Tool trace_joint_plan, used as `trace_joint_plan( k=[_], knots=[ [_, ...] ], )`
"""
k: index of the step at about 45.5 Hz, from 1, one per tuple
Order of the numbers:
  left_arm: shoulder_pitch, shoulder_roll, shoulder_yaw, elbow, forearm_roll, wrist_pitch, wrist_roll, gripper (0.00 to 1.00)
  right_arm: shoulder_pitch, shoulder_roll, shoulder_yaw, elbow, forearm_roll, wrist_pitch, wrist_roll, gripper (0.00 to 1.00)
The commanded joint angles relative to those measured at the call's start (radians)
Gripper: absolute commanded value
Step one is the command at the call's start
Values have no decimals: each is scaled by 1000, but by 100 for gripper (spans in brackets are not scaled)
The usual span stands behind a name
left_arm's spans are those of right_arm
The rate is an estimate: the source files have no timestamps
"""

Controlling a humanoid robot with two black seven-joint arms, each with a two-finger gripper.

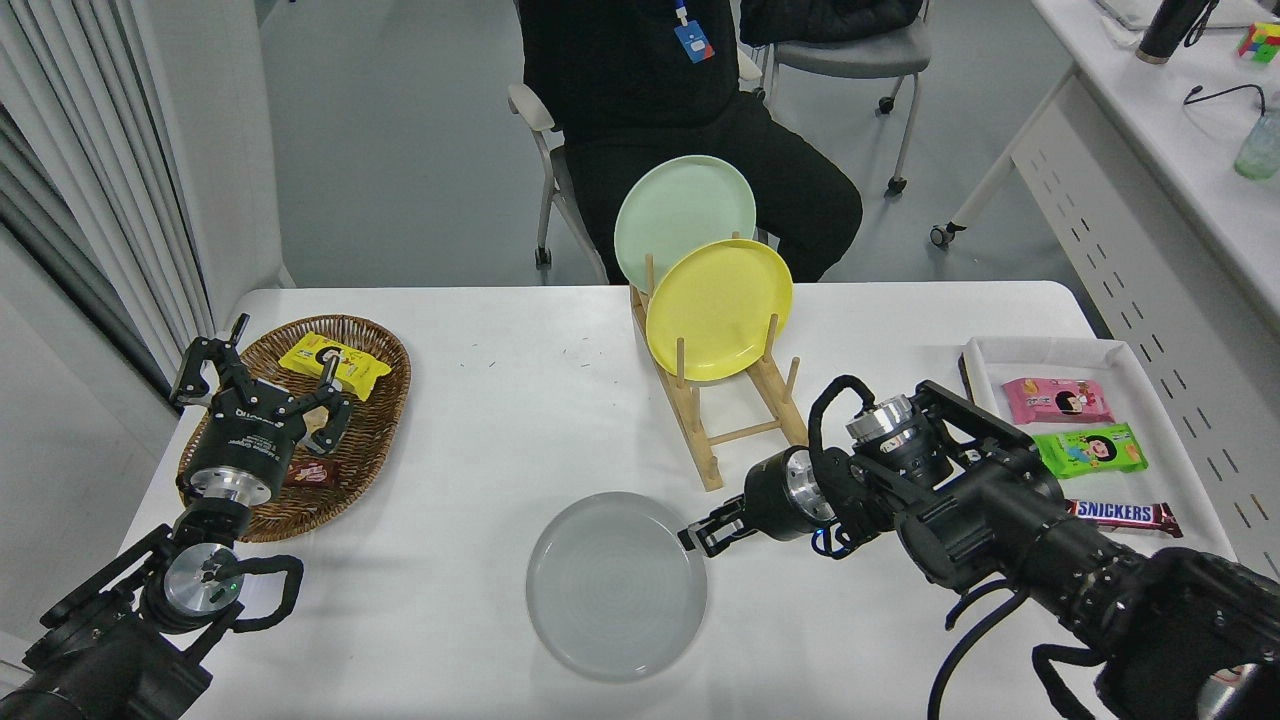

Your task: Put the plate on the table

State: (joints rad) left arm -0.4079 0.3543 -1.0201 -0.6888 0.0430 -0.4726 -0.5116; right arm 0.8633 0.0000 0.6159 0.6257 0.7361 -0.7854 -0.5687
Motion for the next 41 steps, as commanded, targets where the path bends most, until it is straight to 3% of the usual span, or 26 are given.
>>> trace_joint_plan(
  k=[1, 41],
  knots=[
    [0, 0, 0, 0, 0, 0, -1, 98, 0, 0, 30, 8, -52, 0, 1, 99],
    [0, 0, 0, 0, 0, -1, -1, 98, 43, 0, 28, 109, -58, 0, -2, 99]
  ],
)
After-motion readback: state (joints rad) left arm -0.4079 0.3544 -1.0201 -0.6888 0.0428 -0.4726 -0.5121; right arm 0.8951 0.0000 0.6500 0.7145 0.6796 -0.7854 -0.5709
